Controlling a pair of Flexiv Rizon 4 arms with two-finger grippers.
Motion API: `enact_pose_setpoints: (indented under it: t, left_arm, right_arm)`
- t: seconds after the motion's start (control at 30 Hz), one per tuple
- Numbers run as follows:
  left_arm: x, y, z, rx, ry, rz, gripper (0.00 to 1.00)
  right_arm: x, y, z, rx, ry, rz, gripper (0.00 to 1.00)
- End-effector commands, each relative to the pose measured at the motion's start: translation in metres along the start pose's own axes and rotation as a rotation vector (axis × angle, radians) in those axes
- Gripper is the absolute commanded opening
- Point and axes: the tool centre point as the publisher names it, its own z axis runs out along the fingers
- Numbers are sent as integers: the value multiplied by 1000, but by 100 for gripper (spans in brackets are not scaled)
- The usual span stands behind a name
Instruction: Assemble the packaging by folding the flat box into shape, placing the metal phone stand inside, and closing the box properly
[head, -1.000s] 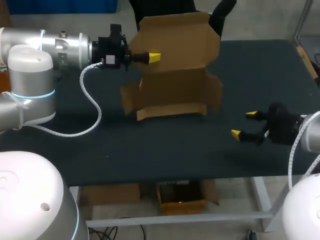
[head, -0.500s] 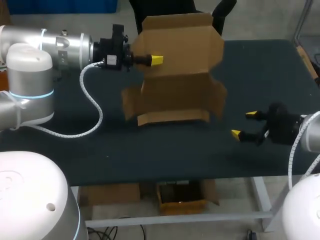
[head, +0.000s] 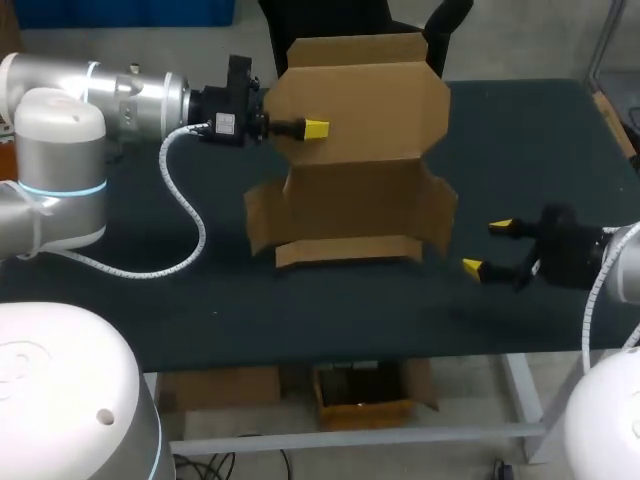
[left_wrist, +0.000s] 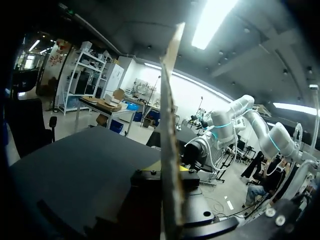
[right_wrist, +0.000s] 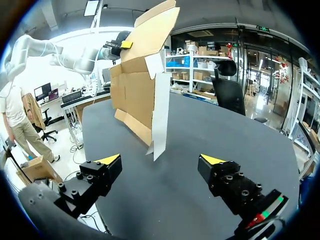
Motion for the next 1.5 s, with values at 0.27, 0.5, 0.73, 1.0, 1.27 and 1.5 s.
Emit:
enact_pose_setpoints:
  t: [0.27, 0.5, 0.73, 1.0, 1.27, 1.5]
  left_arm:
    - [-6, 3, 3, -6, 64, -68, 0]
    - [-11, 7, 8, -10, 97, -114, 0]
    - [-20, 10, 12, -7, 120, -166, 0]
    - [-28, 14, 14, -12, 121, -207, 0]
    - [-33, 16, 14, -19, 125, -234, 0]
    - [-40, 18, 13, -13, 110, -275, 0]
  right_arm:
    - [5, -1, -31, -64, 19, -43, 100]
    - [6, 0, -35, -66, 14, -61, 100]
    - [5, 1, -36, -61, 14, -68, 100]
    - [5, 1, -36, -61, 14, -68, 100]
    - [5, 1, -36, -61, 14, -68, 100]
    - [5, 1, -36, -61, 14, -68, 100]
